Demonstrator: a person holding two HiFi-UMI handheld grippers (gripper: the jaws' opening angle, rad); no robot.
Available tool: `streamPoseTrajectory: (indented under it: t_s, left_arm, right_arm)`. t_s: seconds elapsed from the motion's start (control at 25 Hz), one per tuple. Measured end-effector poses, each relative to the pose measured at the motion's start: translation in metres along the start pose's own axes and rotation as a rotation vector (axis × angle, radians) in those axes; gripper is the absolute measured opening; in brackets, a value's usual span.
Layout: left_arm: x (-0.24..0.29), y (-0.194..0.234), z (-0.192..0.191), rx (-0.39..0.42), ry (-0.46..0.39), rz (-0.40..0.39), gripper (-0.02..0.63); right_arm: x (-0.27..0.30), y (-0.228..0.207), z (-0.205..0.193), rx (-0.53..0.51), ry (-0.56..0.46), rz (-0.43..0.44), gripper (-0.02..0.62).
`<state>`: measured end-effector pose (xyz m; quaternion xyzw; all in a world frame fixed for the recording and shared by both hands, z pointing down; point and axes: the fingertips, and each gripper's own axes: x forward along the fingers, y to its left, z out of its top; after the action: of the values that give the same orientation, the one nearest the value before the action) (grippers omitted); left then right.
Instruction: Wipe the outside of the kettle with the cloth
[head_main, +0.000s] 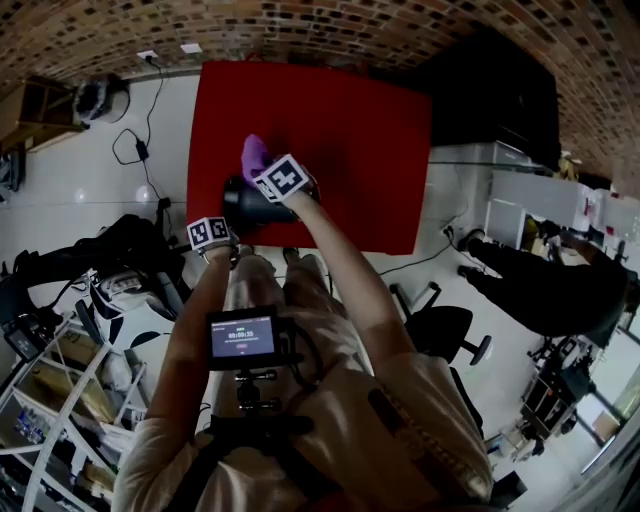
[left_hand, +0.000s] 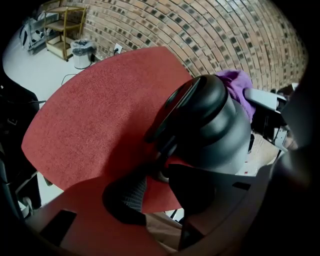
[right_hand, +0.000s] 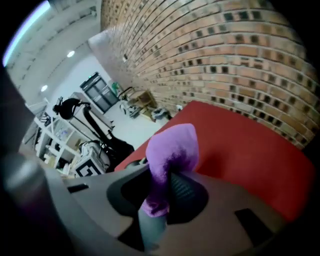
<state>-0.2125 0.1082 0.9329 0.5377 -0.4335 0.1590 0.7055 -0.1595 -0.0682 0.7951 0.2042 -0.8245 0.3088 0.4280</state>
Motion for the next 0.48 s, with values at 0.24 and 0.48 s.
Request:
streamPoseTrajectory:
  t_s: [0.24,0.48]
  left_arm:
    - [0.001,-0.002,0.002,0.002,0.006,-0.002,0.127]
    - [0.0,0.0,0.002,-0.018,0.011,-0.011,0.127]
  right_arm:
    - [0.012,-0.001,-0.065,0.153,0.241,0.17,0.093]
    - [-0.029,-0.078,-0.149,0.358,0.073,0.06,0.094]
